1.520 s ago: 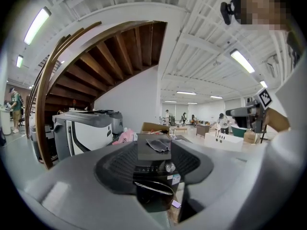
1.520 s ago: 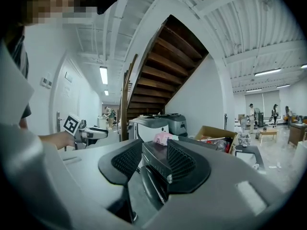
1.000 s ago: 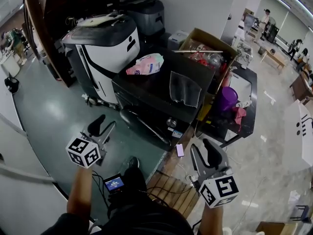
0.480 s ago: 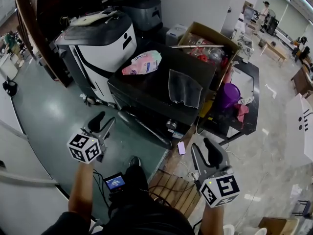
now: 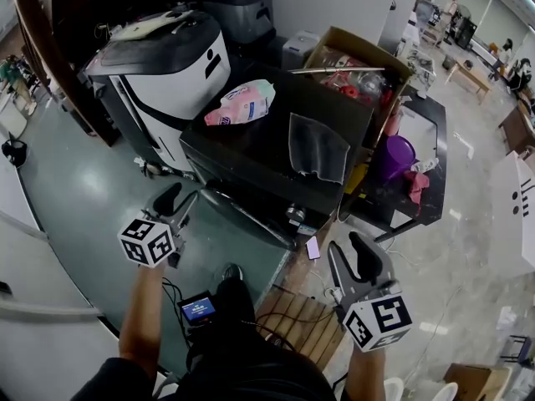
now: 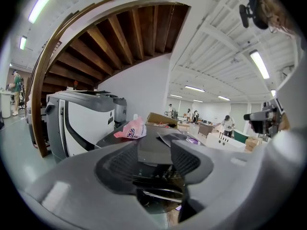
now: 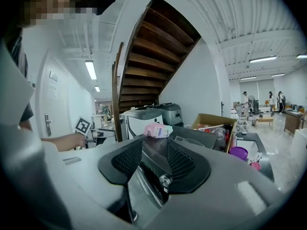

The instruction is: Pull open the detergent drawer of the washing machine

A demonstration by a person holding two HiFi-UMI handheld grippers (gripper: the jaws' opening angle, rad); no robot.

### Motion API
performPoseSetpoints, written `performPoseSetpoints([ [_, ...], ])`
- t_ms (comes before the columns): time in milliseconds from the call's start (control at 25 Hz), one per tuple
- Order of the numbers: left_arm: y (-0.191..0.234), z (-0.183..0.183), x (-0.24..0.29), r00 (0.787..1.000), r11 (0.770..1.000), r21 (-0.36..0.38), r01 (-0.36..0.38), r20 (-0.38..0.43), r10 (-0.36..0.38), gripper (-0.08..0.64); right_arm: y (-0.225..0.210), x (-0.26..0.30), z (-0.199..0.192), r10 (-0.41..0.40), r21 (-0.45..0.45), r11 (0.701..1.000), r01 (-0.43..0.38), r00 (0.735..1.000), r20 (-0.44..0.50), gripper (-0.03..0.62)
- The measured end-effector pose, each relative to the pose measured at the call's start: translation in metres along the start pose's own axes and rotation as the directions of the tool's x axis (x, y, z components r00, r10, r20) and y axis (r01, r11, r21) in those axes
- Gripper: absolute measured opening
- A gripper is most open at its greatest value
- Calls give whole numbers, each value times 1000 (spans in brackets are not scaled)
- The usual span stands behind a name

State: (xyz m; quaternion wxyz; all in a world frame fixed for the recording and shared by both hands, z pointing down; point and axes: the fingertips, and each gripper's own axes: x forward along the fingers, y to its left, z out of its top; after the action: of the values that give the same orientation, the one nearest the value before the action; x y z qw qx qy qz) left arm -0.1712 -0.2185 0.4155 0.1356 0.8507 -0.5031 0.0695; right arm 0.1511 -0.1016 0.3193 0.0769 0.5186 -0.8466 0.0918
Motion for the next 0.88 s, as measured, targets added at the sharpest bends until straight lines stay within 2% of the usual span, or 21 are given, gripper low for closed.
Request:
performPoseSetpoints([
  [600,61,-36,58,999,992,-128,12,-48,-18,235,-4,43,-5,-20,-3,1000,20,998,-60,144],
  [880,91,-60,88,997,978,-210,7,-72,-23,235,-6,64,-4,-28,-7,1000,27,996,-89,144],
])
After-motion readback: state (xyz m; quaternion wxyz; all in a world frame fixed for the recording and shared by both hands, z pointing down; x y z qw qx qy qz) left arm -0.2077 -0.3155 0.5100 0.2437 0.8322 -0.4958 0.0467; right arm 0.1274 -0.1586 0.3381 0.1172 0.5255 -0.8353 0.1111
